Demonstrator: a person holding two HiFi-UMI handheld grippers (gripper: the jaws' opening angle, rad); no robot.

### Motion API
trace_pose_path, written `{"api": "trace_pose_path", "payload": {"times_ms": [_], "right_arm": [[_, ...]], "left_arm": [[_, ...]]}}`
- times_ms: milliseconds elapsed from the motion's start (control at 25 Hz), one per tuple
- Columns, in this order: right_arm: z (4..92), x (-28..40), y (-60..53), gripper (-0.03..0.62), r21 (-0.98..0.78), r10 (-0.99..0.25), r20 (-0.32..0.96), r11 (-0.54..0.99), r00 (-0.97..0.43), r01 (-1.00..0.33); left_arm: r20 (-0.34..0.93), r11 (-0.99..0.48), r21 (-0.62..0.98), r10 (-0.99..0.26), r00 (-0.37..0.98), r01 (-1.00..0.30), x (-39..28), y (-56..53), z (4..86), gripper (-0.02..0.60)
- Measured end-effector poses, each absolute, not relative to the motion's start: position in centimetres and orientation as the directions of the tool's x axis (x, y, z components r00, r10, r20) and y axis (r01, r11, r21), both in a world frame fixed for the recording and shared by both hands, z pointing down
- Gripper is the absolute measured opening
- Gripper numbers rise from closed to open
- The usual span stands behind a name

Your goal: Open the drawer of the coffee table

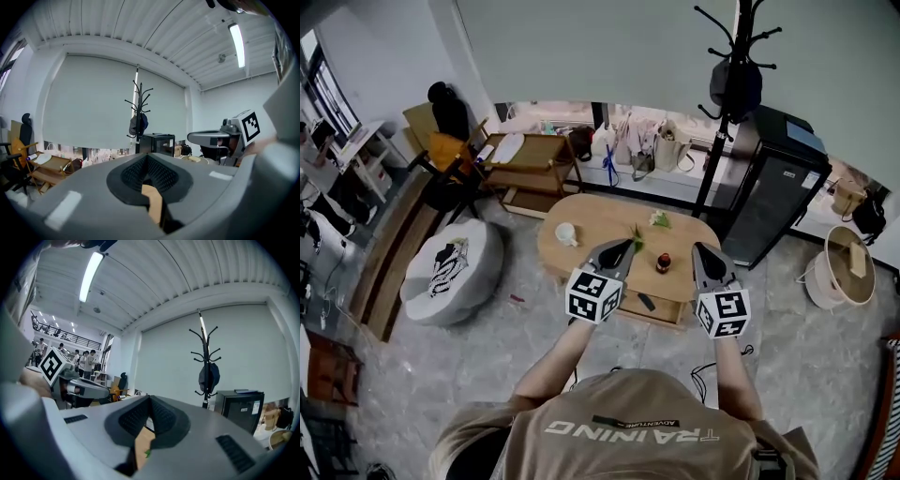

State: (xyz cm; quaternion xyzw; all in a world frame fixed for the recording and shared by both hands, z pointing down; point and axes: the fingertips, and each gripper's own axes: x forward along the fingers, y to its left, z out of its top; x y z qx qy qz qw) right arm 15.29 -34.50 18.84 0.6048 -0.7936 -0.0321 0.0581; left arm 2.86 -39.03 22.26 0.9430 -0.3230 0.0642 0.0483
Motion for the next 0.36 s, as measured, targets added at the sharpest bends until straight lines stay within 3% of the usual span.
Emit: {"api": "trace_pose_path", "payload": {"times_ms": [360], "right_arm": [[20.1,14.0,-31.6,0.006,0.115,-0.957,0.074,0.286,-0.279,-0.951]], "left_arm": [[0.188,-0.780,0.059,-0.605,0.774,-0.623,2.0,-36.5,24.2,-0.009]]}}
